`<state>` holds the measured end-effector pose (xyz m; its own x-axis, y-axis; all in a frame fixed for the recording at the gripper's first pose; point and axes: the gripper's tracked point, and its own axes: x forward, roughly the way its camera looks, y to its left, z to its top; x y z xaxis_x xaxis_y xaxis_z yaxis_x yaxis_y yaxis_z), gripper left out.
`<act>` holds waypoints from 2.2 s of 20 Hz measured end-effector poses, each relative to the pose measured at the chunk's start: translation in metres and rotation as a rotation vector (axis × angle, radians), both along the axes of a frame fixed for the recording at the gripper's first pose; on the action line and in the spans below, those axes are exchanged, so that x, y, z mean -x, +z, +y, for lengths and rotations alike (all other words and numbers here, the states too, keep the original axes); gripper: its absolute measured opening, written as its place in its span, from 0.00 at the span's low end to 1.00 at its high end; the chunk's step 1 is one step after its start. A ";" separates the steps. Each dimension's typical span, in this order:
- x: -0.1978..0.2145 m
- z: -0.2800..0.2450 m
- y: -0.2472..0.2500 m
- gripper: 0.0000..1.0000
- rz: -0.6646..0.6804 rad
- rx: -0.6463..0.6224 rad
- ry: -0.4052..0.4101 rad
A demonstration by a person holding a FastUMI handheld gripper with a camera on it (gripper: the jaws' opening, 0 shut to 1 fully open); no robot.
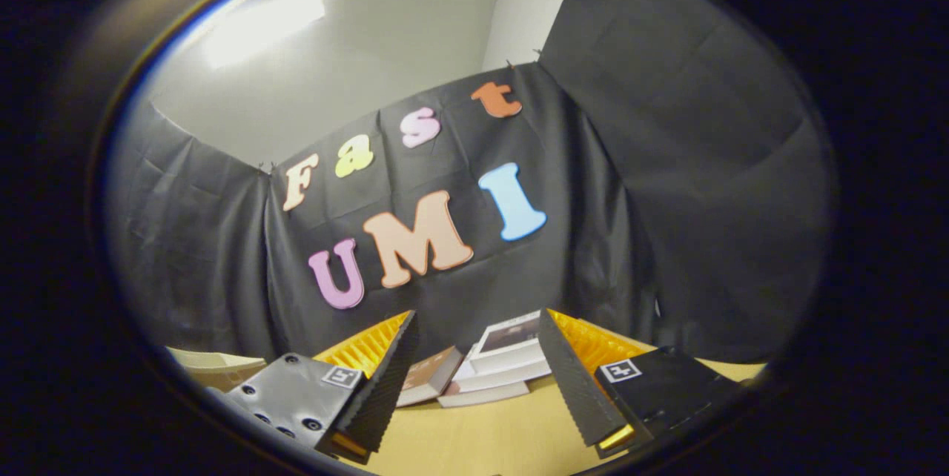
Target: Open the storage box then place both shoes into the box .Put the left shoe in first, then the right shoe, with the right side of both shoes facing outward in a uniform manner.
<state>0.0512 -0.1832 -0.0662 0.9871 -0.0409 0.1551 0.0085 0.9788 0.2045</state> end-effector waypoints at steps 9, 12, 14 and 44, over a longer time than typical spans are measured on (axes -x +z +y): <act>0.022 0.020 -0.004 1.00 0.076 0.159 -0.001; 0.020 0.017 -0.011 1.00 0.083 0.158 -0.005; 0.019 0.016 -0.015 1.00 0.091 0.156 -0.009; 0.045 0.033 -0.040 1.00 0.206 0.192 -0.026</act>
